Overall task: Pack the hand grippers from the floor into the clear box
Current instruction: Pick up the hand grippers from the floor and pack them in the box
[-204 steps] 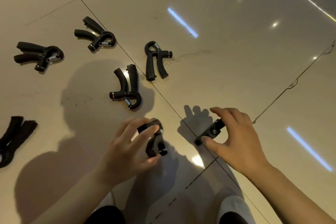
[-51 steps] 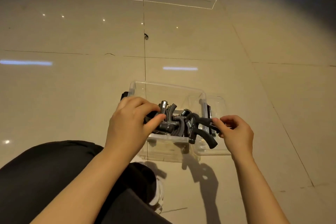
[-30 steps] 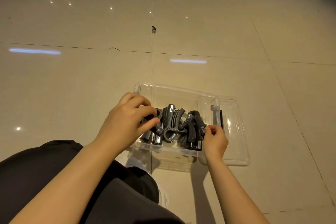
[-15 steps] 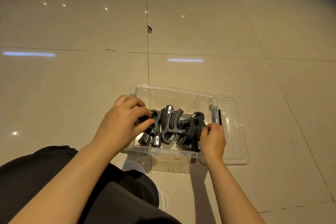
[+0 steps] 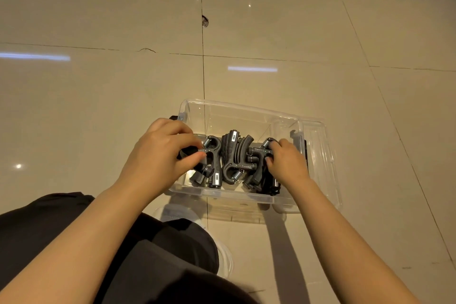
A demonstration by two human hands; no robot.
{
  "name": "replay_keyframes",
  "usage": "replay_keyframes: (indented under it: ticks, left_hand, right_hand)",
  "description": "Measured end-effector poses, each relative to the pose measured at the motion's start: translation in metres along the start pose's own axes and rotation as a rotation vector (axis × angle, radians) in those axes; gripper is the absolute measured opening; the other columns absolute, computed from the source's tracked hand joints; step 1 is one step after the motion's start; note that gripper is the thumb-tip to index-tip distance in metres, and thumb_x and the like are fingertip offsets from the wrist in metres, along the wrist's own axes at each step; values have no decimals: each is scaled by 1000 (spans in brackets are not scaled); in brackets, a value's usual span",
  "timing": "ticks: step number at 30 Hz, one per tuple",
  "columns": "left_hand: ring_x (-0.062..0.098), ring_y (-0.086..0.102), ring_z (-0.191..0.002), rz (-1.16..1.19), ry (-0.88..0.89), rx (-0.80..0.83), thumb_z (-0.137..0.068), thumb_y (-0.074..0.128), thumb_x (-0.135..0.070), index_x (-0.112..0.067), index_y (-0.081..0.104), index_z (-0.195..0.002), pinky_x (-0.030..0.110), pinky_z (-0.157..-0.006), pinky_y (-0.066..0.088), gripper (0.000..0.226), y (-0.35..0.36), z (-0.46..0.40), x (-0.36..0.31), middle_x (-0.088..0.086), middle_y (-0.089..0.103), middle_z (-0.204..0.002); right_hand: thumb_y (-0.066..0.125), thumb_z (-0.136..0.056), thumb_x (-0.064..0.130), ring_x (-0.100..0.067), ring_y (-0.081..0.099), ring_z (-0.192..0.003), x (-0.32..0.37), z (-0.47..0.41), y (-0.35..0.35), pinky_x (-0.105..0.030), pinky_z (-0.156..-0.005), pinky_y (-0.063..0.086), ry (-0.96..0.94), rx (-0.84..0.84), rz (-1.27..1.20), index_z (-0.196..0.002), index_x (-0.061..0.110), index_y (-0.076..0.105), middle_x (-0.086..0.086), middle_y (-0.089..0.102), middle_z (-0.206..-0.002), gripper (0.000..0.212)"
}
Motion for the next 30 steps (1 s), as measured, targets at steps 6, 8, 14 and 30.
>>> replay_keyframes:
  ticks: [6, 8, 14, 30]
  left_hand:
    - [21, 54, -89, 15, 11, -37, -79, 49, -49, -20, 74, -86, 26, -73, 38, 40, -5, -2, 0, -5, 64, -86]
    - [20, 53, -90, 28, 2, -37, -79, 49, -49, -20, 74, -86, 26, -71, 39, 39, -6, -5, -1, -6, 63, -87]
    - [21, 55, -90, 31, 13, -17, -79, 49, -49, -20, 74, -85, 26, -72, 39, 39, -1, -9, -2, -5, 64, -86]
    - [14, 53, -90, 115, -144, -47, -80, 54, -53, -26, 73, -91, 18, -71, 35, 35, -5, -7, 2, -11, 62, -87]
  right_hand:
    - [57, -89, 38, -33, 21, -136, 7, -50, 40, -47, -107, 31, -38, 340, 80, -140, 20, 39, -10, 23, -150, 57]
    - [59, -88, 40, -33, 23, -135, 5, -53, 48, -47, -107, 31, -67, 360, 133, -137, 23, 44, -9, 25, -149, 54]
    - [57, -90, 39, -32, 40, -123, 2, -49, 39, -43, -94, 42, -117, 283, 173, -128, 22, 55, -7, 40, -140, 42]
    - [48, -94, 26, -36, 27, -132, 6, -33, 56, -47, -105, 31, -93, 249, 186, -132, 20, 46, -7, 32, -146, 38]
Point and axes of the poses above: each hand's wrist, its own z-axis away from the middle knuckle, its own y-axis out of the palm, x = y × z, the point moved 4 cm from there along -z, towards the middle knuckle
